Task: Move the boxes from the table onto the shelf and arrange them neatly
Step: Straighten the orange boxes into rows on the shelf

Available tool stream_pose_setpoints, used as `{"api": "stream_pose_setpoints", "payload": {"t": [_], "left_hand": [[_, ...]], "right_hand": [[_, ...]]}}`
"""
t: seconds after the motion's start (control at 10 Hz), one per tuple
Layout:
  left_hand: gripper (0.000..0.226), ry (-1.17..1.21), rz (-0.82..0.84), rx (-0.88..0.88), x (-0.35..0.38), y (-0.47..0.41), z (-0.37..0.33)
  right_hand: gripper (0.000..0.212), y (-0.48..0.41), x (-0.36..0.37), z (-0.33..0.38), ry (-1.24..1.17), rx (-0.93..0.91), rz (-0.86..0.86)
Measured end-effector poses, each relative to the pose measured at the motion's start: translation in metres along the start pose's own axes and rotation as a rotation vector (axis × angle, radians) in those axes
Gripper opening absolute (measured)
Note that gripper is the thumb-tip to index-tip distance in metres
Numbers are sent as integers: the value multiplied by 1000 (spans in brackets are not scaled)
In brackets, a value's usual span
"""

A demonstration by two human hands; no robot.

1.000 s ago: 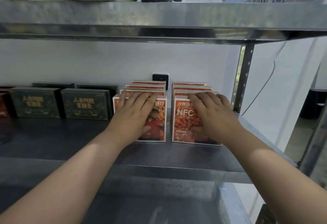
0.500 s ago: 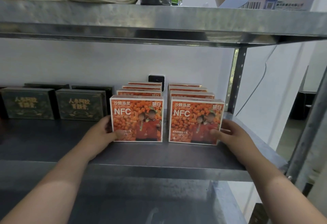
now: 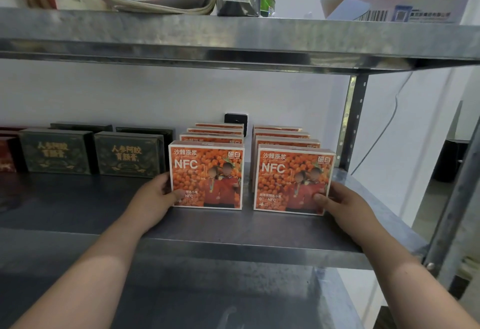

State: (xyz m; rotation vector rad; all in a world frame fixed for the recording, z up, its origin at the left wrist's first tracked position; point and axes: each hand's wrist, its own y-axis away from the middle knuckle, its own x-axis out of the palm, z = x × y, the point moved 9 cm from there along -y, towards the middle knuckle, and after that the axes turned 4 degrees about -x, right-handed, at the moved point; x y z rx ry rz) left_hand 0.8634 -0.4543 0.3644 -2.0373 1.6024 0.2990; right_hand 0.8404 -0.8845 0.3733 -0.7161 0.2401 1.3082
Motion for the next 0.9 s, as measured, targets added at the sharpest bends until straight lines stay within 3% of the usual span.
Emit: {"api": "stream_pose_setpoints", "payload": {"t": [0.7, 0.9], "left_hand": [[33, -88, -20, -12, -1, -3, 3], [37, 92, -110, -15, -10, 7, -5]], "right_hand": [[32, 2, 2, 2, 51, 9, 19], [40, 3, -10, -4, -96, 18, -101]]}}
